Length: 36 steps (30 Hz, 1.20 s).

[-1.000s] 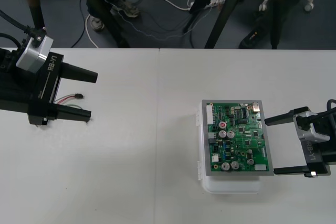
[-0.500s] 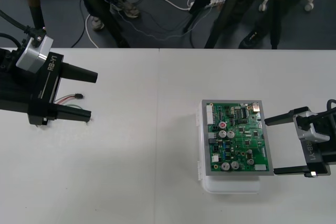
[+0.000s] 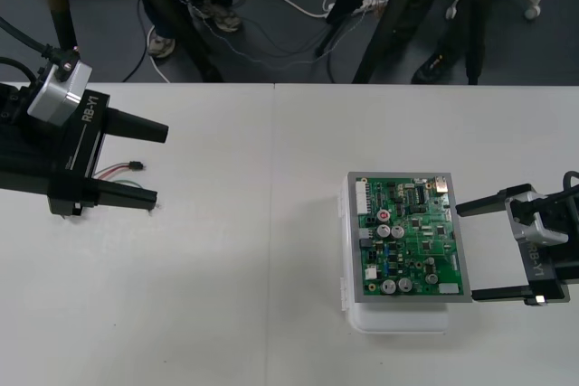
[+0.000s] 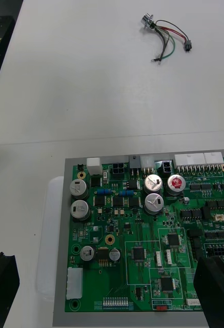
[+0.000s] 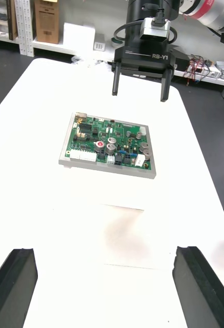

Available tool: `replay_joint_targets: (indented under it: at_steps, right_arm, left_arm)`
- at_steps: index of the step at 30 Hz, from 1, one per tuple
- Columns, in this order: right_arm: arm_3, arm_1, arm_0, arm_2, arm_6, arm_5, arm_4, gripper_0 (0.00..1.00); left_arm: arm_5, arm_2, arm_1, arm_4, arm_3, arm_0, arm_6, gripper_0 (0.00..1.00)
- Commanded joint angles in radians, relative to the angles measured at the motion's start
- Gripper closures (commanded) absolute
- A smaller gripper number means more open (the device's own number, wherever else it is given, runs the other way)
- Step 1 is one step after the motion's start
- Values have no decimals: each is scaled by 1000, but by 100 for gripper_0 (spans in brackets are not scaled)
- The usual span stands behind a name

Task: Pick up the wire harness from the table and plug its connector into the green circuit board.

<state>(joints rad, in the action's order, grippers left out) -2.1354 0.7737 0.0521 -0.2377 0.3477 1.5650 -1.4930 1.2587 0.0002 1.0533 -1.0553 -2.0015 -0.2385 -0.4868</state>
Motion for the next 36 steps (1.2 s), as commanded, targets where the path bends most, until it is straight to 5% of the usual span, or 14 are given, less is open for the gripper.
replay_joint_targets:
  at_steps: [1, 36]
  right_arm:
    - [-8, 4, 9, -28, -36, 4, 8, 0]
    - [-8, 4, 9, -28, -36, 4, 8, 0]
  left_arm:
    - [-41, 3, -15, 9, -2, -33, 57, 22]
    - [-41, 3, -15, 9, -2, -33, 57, 23]
